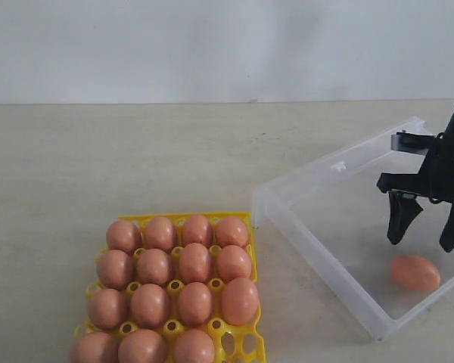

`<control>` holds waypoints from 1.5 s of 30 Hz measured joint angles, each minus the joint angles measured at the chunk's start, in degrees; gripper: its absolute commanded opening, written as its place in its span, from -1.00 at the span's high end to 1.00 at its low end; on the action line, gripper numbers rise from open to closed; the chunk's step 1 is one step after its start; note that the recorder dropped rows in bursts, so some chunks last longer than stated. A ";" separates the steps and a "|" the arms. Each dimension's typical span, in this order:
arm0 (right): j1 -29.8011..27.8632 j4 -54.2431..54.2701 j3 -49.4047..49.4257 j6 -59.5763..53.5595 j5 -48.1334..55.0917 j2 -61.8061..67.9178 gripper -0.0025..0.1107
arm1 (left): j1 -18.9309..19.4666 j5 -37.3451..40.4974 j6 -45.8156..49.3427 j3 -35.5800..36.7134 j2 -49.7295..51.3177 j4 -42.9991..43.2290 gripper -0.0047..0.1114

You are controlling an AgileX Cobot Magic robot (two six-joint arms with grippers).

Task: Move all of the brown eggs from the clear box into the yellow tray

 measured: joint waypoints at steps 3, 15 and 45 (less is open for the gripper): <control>0.00 1.91 0.00 -6.76 0.38 0.00 -0.23 | 0.00 0.00 0.00 0.00 0.00 0.00 0.85; 0.00 17.90 0.00 -27.99 0.61 0.00 -0.23 | 0.00 0.00 0.00 0.00 0.00 0.00 0.85; 4.68 5.18 8.59 -0.89 0.79 -11.48 0.17 | 0.00 0.00 0.00 0.00 0.00 0.00 0.85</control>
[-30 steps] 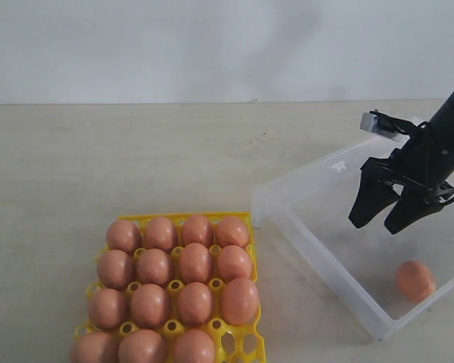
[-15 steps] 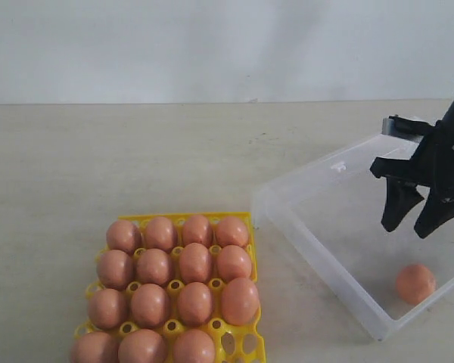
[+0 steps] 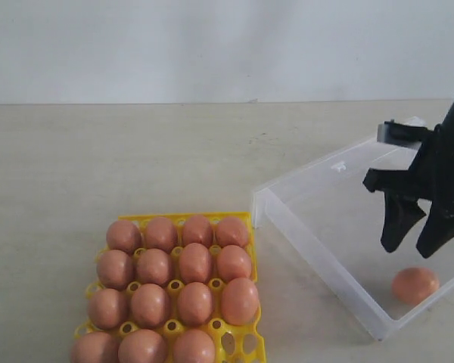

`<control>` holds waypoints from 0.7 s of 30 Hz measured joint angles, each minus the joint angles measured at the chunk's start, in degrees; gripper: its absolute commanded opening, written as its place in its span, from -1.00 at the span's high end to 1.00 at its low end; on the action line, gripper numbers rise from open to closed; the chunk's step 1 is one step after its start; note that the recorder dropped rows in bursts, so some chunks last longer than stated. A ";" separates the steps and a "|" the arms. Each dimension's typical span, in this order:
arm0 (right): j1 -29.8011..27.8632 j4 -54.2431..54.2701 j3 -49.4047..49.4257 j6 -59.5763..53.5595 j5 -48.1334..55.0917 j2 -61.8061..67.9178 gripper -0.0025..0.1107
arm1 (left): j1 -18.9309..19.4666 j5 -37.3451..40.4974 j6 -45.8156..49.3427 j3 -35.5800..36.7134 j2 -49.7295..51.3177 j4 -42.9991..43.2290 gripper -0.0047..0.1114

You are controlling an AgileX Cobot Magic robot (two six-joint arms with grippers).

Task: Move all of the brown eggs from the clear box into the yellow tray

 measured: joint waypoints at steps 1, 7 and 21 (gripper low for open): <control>0.49 -0.51 1.31 -1.07 0.05 0.00 0.17 | 0.00 0.00 0.00 0.00 0.00 0.00 0.85; 1.48 -3.02 2.61 -10.51 0.14 0.00 0.17 | 0.00 0.00 0.00 0.00 0.00 0.00 0.85; 1.48 -3.25 2.69 -48.37 0.04 0.00 0.17 | 0.00 0.00 0.00 0.00 0.00 0.00 0.85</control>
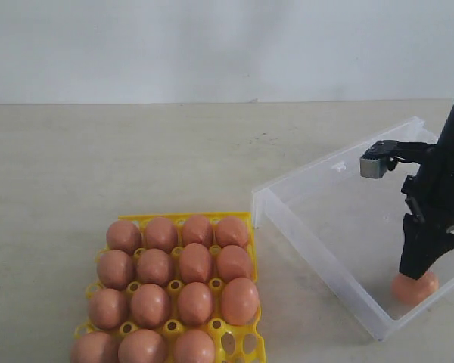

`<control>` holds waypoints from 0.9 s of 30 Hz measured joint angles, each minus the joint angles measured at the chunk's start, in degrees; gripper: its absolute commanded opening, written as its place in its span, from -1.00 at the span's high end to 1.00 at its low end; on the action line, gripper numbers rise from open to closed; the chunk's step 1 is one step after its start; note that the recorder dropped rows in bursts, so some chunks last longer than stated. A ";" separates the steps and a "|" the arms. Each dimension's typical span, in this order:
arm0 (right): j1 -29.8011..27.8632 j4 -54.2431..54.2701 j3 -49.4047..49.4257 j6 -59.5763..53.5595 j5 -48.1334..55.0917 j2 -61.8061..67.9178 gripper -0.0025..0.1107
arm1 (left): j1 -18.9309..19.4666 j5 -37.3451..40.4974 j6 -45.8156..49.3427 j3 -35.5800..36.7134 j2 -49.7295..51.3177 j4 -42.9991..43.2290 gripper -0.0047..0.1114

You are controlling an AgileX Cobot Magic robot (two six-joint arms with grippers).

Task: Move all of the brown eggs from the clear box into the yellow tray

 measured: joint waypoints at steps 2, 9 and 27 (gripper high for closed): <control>0.00 0.00 0.00 -4.82 0.00 0.00 0.17 | 0.00 0.00 0.00 0.00 0.00 0.00 0.85; 0.00 -1.98 0.82 -16.54 -0.13 0.52 0.17 | 0.00 0.00 0.00 0.00 0.00 0.00 0.85; 0.00 0.88 2.59 -16.97 -4.12 5.74 0.17 | 0.00 0.00 0.00 0.00 0.00 0.00 0.85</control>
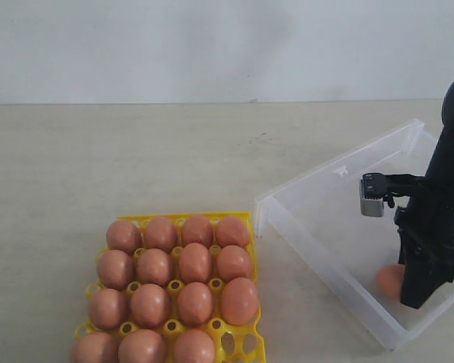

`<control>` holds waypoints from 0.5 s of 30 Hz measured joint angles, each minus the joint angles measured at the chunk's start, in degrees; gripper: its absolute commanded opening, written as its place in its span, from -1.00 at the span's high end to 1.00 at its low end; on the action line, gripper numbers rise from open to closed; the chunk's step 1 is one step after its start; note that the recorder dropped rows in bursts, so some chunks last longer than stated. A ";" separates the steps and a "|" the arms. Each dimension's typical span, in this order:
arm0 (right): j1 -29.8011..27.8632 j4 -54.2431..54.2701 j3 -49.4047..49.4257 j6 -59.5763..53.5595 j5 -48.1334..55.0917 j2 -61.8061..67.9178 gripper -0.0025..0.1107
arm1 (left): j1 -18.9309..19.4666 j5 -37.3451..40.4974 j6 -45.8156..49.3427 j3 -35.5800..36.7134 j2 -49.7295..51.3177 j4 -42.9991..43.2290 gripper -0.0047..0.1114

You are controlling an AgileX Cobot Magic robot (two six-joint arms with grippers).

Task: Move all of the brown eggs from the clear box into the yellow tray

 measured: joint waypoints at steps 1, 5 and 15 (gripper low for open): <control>0.00 0.80 0.00 0.00 -0.38 0.00 0.18 | 0.00 0.00 0.00 0.00 0.00 0.00 0.85; 0.00 2.05 0.00 0.00 -1.11 0.00 0.59 | 0.00 0.00 0.00 0.00 0.00 0.00 0.85; 0.00 6.14 0.04 9.73 -4.70 0.00 0.96 | 0.00 0.00 0.00 0.00 0.00 0.00 0.85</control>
